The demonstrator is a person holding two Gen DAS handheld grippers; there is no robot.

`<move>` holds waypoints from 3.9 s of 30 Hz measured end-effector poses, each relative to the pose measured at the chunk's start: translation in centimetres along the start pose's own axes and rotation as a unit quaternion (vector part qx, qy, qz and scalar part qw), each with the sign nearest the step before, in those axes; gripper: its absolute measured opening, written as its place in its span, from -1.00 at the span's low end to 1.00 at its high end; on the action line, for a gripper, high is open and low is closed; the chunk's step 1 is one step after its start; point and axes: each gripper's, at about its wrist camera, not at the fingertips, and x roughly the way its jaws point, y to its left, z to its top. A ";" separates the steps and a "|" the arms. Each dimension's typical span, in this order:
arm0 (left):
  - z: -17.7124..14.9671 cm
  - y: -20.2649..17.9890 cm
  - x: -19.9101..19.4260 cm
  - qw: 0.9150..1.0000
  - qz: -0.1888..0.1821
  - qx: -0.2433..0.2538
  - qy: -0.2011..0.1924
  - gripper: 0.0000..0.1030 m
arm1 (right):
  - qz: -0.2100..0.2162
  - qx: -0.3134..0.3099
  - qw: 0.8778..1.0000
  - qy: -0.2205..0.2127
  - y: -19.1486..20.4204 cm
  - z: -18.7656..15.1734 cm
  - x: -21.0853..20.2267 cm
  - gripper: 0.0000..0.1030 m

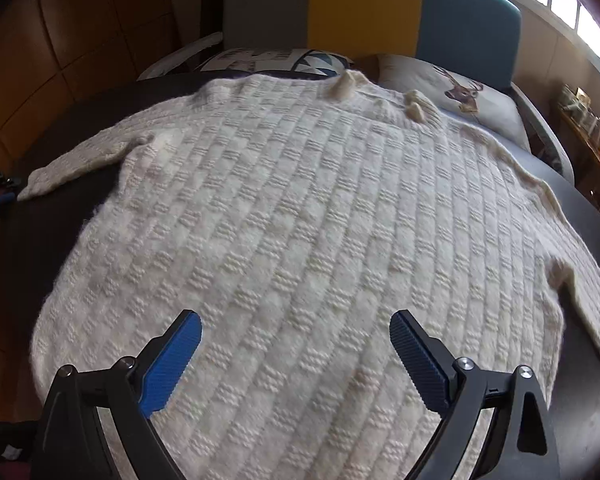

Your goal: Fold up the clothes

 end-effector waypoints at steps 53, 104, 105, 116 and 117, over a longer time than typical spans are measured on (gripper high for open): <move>-13.7 -29.3 5.3 0.924 -0.222 0.259 0.172 -0.77 | 0.001 -0.001 1.000 0.009 -1.1 3.3 3.7 0.88; -37.9 -58.3 3.6 0.803 -0.214 0.534 0.155 -0.27 | 0.069 0.705 0.651 -0.272 -53.8 -25.0 -10.6 0.50; -37.8 -58.3 4.0 0.805 -0.215 0.529 0.160 -0.27 | 0.063 0.697 0.663 -0.267 -54.2 -24.3 -10.4 0.50; -38.1 -58.0 4.3 0.795 -0.224 0.540 0.163 -0.24 | 0.011 0.635 0.745 -0.203 -54.1 -19.2 -7.3 -0.83; -38.1 -58.0 4.4 0.795 -0.224 0.538 0.166 -0.24 | 0.030 0.644 0.736 -0.209 -54.3 -19.6 -7.1 -0.77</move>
